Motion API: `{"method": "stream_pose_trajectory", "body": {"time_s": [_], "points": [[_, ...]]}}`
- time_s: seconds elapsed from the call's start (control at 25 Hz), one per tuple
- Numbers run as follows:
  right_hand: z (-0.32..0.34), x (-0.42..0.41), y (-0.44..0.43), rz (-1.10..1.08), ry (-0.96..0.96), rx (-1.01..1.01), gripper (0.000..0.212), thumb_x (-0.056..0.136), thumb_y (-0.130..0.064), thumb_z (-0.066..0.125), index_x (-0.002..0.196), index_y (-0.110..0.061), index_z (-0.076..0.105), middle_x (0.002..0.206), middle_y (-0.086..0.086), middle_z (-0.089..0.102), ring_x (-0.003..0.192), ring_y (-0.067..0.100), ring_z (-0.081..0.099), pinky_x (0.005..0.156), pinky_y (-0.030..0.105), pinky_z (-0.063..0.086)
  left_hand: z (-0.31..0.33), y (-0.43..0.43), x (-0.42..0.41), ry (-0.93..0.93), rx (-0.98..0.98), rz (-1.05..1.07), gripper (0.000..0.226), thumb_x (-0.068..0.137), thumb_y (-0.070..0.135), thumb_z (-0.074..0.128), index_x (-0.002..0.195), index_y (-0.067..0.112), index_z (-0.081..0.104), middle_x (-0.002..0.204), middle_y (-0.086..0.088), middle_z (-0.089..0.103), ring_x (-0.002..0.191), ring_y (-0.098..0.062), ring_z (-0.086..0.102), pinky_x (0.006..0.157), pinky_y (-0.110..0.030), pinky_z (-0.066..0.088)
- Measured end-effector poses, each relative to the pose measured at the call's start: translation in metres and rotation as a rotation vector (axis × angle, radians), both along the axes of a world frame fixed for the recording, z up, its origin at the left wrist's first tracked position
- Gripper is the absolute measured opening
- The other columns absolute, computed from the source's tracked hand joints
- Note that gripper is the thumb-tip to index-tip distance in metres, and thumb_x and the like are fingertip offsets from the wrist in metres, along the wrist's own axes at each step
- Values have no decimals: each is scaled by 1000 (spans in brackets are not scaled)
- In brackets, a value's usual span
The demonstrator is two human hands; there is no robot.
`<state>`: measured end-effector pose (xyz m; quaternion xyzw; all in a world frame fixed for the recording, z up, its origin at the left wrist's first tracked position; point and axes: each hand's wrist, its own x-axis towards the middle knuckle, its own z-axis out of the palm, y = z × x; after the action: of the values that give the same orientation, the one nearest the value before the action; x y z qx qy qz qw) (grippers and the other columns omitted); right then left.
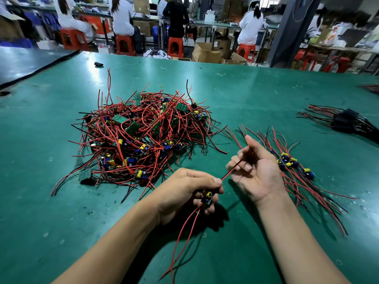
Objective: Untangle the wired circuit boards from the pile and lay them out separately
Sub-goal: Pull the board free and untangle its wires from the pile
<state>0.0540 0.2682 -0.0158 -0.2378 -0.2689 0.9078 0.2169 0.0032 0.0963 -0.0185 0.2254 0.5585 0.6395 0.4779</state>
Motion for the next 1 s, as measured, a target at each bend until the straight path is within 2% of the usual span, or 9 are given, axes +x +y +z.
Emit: {"method": "stream_pose_trajectory", "body": {"time_s": [0.16, 0.28, 0.4, 0.52, 0.6, 0.64, 0.8, 0.92, 1.0], "points": [[2, 5, 3, 111, 25, -6, 32, 75, -14, 60, 45, -14, 47, 45, -3, 33, 31, 9, 21, 41, 20, 30, 0, 0, 0, 40, -31, -51, 20, 91, 14, 63, 73, 10, 71, 63, -8, 62, 52, -20, 58, 55, -26, 44], [-2, 6, 5, 65, -22, 52, 30, 76, -20, 69, 51, -14, 53, 49, -2, 40, 33, 8, 25, 41, 20, 30, 1, -1, 0, 59, -51, -17, 20, 91, 15, 63, 74, 10, 72, 63, -9, 63, 51, -19, 58, 53, -25, 44], [-7, 8, 7, 22, -190, 305, 38, 72, -52, 77, 69, -15, 68, 59, -6, 56, 41, 6, 37, 45, 20, 36, -1, 1, -1, 49, -26, 186, 18, 93, 17, 63, 83, 4, 71, 69, -13, 66, 52, -19, 61, 49, -22, 51], [-10, 8, -6, 181, -321, 632, 55, 62, -66, 75, 86, -17, 74, 72, -5, 64, 51, 7, 49, 50, 22, 41, -5, 4, -7, 13, 47, 437, 24, 98, 22, 57, 98, 3, 70, 88, -17, 74, 73, -24, 71, 74, -33, 59], [-13, 7, -26, 292, -356, 919, 45, 67, -57, 82, 92, -21, 73, 80, -3, 68, 57, 8, 55, 51, 23, 44, -5, 5, -9, 30, 61, 459, 27, 101, 26, 50, 109, 11, 71, 100, -12, 76, 92, -23, 72, 90, -38, 57], [-15, 5, -34, 286, -379, 1073, 37, 72, -48, 85, 97, -24, 72, 81, -4, 69, 60, 8, 57, 54, 24, 48, -5, 4, -9, 51, 64, 439, 29, 102, 29, 47, 114, 16, 70, 103, -7, 76, 97, -20, 72, 91, -35, 56], [-14, 4, -35, 130, -462, 1357, 36, 81, -30, 81, 116, -25, 73, 91, -10, 73, 80, 9, 68, 79, 22, 53, -2, 6, -3, 69, 90, 372, 28, 103, 35, 44, 113, 24, 67, 96, 14, 76, 94, 1, 70, 75, -13, 55], [-11, 10, -10, -36, -702, 1440, 33, 87, -28, 76, 116, -15, 75, 99, 0, 76, 97, 18, 68, 85, 23, 46, -5, 8, -5, 100, 28, 521, 25, 99, 23, 55, 120, 13, 63, 109, -3, 73, 99, -16, 72, 91, -34, 57], [-10, 17, 4, -111, -944, 1593, 40, 89, -33, 72, 124, -12, 70, 112, 10, 73, 110, 30, 63, 92, 31, 47, -5, 5, -12, 18, 44, 665, 22, 98, 22, 57, 113, 6, 62, 108, -13, 72, 93, -24, 74, 87, -38, 59]]}}
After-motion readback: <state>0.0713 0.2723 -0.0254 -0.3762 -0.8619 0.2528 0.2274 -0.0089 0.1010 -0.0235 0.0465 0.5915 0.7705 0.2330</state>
